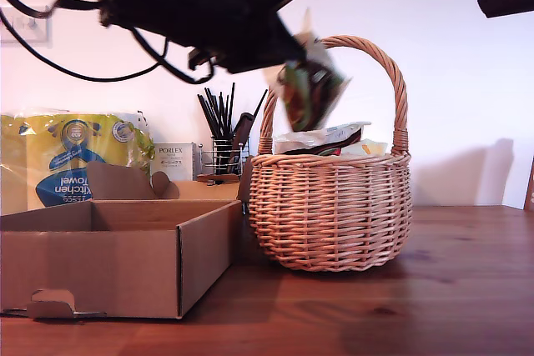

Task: Move the bags of Easter eggs from the cardboard box on the left into the woven basket on the right side.

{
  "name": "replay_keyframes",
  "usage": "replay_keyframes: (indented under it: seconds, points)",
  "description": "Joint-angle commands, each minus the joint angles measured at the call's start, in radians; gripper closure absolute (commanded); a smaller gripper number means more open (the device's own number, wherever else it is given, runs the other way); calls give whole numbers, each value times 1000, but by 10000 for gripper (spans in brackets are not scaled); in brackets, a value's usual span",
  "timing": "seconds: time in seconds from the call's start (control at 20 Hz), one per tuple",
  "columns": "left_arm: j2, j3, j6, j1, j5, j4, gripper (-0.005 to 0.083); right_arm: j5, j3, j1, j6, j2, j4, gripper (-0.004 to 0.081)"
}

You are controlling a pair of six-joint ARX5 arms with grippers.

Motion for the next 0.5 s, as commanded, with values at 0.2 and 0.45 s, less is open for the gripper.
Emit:
replay_keyframes:
  seconds: [0.2, 0.45]
  points:
    - [130, -3, -34, -9, -91, 115, 797, 0, 5, 3, -3, 0, 7, 782]
    - [207, 5, -85, -19, -172, 205, 797, 0, 5, 3, -3, 0, 7, 782]
